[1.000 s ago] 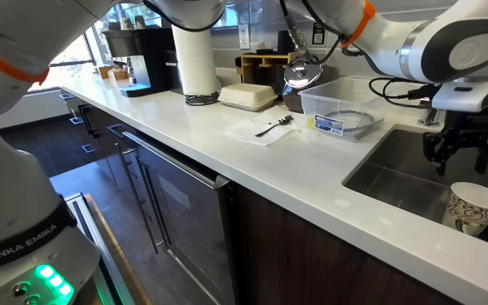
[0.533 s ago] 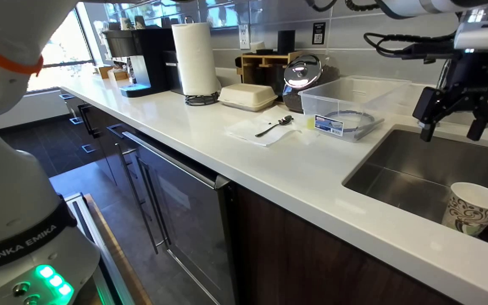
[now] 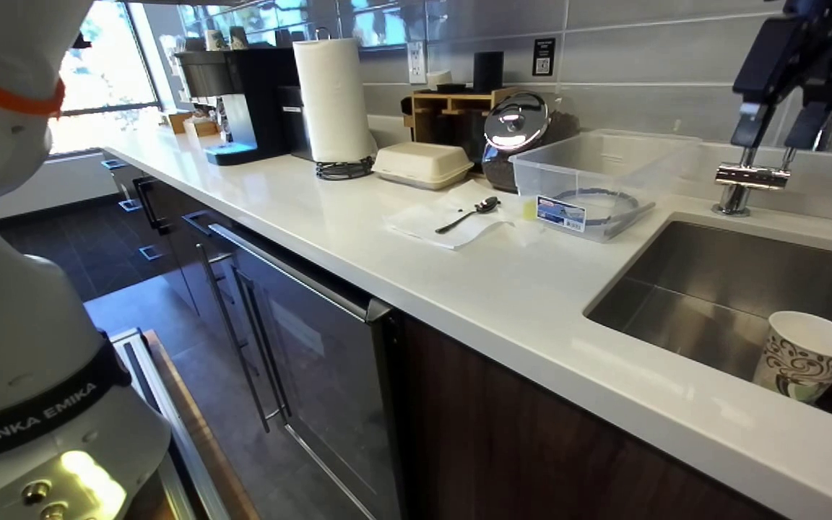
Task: Put the coffee cup in the sink.
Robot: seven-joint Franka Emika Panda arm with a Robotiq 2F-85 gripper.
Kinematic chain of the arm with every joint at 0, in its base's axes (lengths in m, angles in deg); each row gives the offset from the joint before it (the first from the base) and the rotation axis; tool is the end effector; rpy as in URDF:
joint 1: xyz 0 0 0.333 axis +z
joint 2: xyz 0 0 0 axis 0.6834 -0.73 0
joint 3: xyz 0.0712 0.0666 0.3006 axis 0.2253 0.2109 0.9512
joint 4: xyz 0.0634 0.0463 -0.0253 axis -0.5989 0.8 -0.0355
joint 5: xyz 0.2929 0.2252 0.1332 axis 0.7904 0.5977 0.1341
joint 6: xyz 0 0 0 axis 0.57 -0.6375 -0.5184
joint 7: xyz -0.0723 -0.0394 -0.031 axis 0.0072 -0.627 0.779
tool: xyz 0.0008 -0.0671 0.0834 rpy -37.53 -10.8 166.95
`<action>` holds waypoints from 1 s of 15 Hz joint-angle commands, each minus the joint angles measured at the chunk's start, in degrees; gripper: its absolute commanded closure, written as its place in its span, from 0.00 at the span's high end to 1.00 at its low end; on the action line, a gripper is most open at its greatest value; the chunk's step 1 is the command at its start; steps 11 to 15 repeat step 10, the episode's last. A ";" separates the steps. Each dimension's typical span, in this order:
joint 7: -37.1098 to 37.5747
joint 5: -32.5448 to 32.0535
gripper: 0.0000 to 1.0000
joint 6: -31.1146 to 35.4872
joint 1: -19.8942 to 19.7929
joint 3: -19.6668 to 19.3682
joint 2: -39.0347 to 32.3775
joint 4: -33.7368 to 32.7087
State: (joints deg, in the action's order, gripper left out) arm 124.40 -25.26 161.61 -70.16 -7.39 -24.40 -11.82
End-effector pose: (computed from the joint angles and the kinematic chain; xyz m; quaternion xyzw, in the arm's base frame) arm 0.6042 -0.4185 0.4494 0.5658 -0.8221 -0.0564 0.0274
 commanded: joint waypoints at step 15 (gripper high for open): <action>-24.54 -8.41 1.00 -10.59 0.50 -0.03 5.22 -6.48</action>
